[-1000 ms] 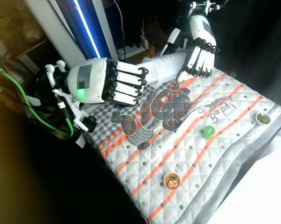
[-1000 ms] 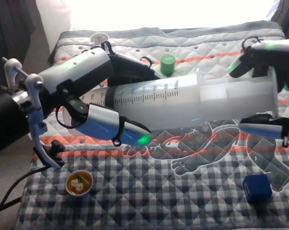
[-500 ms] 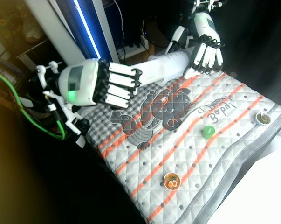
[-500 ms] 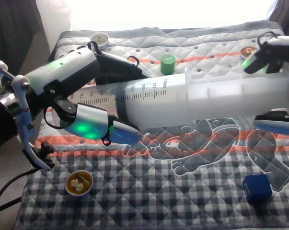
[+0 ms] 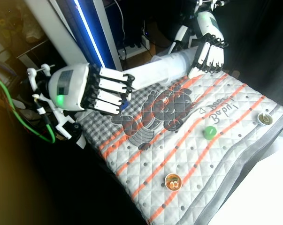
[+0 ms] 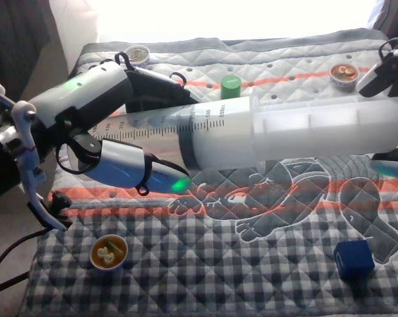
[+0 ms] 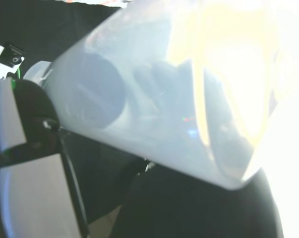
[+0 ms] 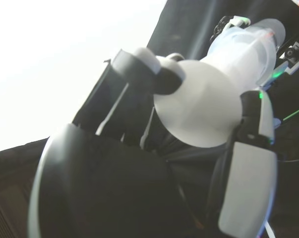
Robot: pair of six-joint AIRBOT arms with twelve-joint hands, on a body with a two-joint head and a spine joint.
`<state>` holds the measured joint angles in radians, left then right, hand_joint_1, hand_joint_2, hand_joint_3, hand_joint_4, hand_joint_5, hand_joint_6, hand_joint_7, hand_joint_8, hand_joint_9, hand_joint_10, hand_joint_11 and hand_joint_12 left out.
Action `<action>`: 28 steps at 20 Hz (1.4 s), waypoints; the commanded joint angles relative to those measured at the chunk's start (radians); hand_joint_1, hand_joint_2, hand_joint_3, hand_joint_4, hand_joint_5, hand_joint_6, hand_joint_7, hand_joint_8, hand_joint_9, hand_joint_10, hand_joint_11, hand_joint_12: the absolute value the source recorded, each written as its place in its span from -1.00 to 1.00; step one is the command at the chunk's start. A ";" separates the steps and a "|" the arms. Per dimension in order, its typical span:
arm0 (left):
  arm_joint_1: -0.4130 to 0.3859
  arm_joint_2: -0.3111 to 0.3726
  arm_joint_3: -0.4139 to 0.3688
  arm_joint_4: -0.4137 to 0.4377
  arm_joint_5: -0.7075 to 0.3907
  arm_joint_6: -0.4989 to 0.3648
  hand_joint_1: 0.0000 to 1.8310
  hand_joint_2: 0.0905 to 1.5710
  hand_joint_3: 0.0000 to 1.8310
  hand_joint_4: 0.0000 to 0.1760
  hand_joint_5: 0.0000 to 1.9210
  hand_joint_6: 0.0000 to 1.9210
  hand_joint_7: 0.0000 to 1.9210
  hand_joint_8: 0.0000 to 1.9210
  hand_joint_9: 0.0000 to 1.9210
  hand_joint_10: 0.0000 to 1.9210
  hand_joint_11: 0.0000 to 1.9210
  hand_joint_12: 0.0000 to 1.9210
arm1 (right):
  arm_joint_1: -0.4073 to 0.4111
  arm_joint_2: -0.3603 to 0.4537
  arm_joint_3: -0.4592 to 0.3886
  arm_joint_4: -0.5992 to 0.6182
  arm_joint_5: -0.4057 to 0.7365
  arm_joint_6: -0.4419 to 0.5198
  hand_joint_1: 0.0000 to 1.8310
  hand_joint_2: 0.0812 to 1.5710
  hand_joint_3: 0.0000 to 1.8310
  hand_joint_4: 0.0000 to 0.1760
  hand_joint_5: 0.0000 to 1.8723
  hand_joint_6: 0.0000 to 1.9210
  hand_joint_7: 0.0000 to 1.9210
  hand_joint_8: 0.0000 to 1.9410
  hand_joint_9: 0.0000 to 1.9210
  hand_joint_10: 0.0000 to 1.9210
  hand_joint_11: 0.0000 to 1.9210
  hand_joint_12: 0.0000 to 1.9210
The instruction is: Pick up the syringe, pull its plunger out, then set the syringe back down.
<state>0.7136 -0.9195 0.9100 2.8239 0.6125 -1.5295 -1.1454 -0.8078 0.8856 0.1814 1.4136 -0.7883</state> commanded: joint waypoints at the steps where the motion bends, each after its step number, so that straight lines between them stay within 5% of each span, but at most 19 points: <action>1: -0.005 0.013 0.007 -0.030 0.137 -0.014 0.31 0.48 -1.00 -1.00 0.01 0.07 -0.26 0.48 -0.51 0.59 -0.76 1.00 | 0.002 0.019 0.007 0.080 0.141 -0.031 0.35 0.49 -0.99 -1.00 -0.15 0.09 -0.06 0.47 0.12 0.80 0.11 1.00; 3: -0.004 0.014 0.007 -0.031 0.138 -0.014 0.32 0.47 -1.00 -1.00 0.03 0.03 -0.24 0.46 -0.50 0.60 -0.78 1.00 | -0.006 0.041 0.002 0.090 0.149 -0.036 0.34 0.51 -0.99 -1.00 -0.16 0.11 -0.10 0.55 0.13 0.93 0.19 1.00; 4: -0.004 0.014 0.007 -0.032 0.138 -0.014 0.33 0.46 -1.00 -1.00 0.05 0.00 -0.23 0.46 -0.51 0.59 -0.80 1.00 | -0.017 0.046 0.001 0.102 0.159 -0.037 0.22 0.51 -1.00 -1.00 -0.14 0.32 0.10 0.68 0.18 0.98 0.27 1.00; 7: -0.003 0.014 0.007 -0.032 0.138 -0.014 0.33 0.45 -1.00 -1.00 0.05 -0.02 -0.22 0.45 -0.53 0.62 -0.81 1.00 | -0.025 0.056 -0.001 0.115 0.165 -0.040 0.22 0.51 -1.00 -1.00 -0.14 0.33 0.12 0.71 0.17 0.99 0.23 1.00; 12: 0.001 0.015 0.007 -0.035 0.140 -0.014 0.33 0.46 -1.00 -1.00 0.04 0.02 -0.24 0.46 -0.54 0.61 -0.76 1.00 | -0.031 0.067 -0.002 0.125 0.167 -0.049 0.23 0.50 -1.00 -1.00 -0.11 0.30 0.15 0.71 0.19 0.98 0.25 1.00; 15: 0.001 0.015 0.006 -0.036 0.140 -0.014 0.32 0.46 -1.00 -1.00 0.03 0.05 -0.23 0.41 -0.54 0.52 -0.91 1.00 | -0.034 0.069 -0.003 0.129 0.169 -0.050 0.23 0.50 -1.00 -1.00 -0.11 0.29 0.14 0.68 0.15 0.93 0.16 1.00; 16: 0.002 0.015 0.006 -0.036 0.141 -0.014 0.32 0.46 -1.00 -1.00 0.04 0.05 -0.23 0.41 -0.53 0.49 -0.95 1.00 | -0.034 0.069 -0.003 0.130 0.170 -0.050 0.32 0.52 -1.00 -1.00 -0.15 0.14 -0.07 0.61 0.11 0.89 0.10 1.00; 18: 0.002 0.015 0.006 -0.037 0.141 -0.014 0.32 0.46 -1.00 -1.00 0.03 0.07 -0.23 0.41 -0.55 0.50 -0.93 1.00 | -0.035 0.069 -0.004 0.130 0.170 -0.050 0.34 0.51 -1.00 -1.00 -0.15 0.09 -0.09 0.54 0.09 0.83 0.04 1.00; 21: 0.002 0.015 0.007 -0.038 0.141 -0.014 0.32 0.47 -1.00 -1.00 0.01 0.09 -0.24 0.42 -0.56 0.49 -0.94 1.00 | -0.035 0.069 -0.005 0.130 0.174 -0.050 0.37 0.44 -1.00 -1.00 -0.07 0.02 0.03 0.31 0.02 0.47 -0.09 0.79; 22: 0.002 0.015 0.007 -0.039 0.141 -0.014 0.32 0.47 -1.00 -1.00 0.02 0.08 -0.23 0.41 -0.54 0.48 -0.89 1.00 | -0.035 0.069 -0.006 0.130 0.176 -0.050 0.46 0.46 -1.00 -1.00 -0.19 0.16 -0.06 0.25 -0.08 0.42 -0.21 0.63; 24: 0.002 0.014 0.007 -0.039 0.141 -0.014 0.31 0.48 -1.00 -1.00 0.00 0.11 -0.26 0.45 -0.57 0.53 -0.92 1.00 | -0.035 0.069 -0.008 0.129 0.185 -0.050 0.30 0.51 -1.00 -1.00 -0.23 0.35 -0.08 0.27 -0.26 0.05 -0.47 0.52; 25: 0.002 0.014 0.007 -0.039 0.141 -0.014 0.32 0.47 -1.00 -1.00 0.02 0.08 -0.25 0.43 -0.56 0.54 -0.90 1.00 | -0.036 0.069 -0.009 0.129 0.190 -0.050 0.27 0.34 -1.00 -1.00 -0.42 -0.14 -0.32 -0.25 -0.38 -0.19 -0.67 0.48; 26: 0.002 0.014 0.007 -0.039 0.141 -0.014 0.32 0.47 -1.00 -1.00 0.02 0.09 -0.24 0.40 -0.56 0.52 -0.97 1.00 | -0.037 0.069 -0.009 0.129 0.193 -0.050 0.25 0.27 -1.00 -1.00 -0.47 -0.41 -0.37 -0.56 -0.43 -0.40 -0.80 0.48; 28: 0.002 0.013 0.007 -0.039 0.142 -0.014 0.32 0.48 -1.00 -1.00 0.02 0.09 -0.26 0.44 -0.61 0.53 -1.00 1.00 | -0.041 0.069 -0.011 0.129 0.203 -0.050 0.22 0.21 -1.00 -1.00 -0.48 -0.71 -0.38 -0.90 -0.47 -0.74 -0.95 0.43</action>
<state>0.7200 -0.9134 0.9104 2.7796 0.6254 -1.5356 -1.1896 -0.7494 0.8673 0.2974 1.4757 -0.8352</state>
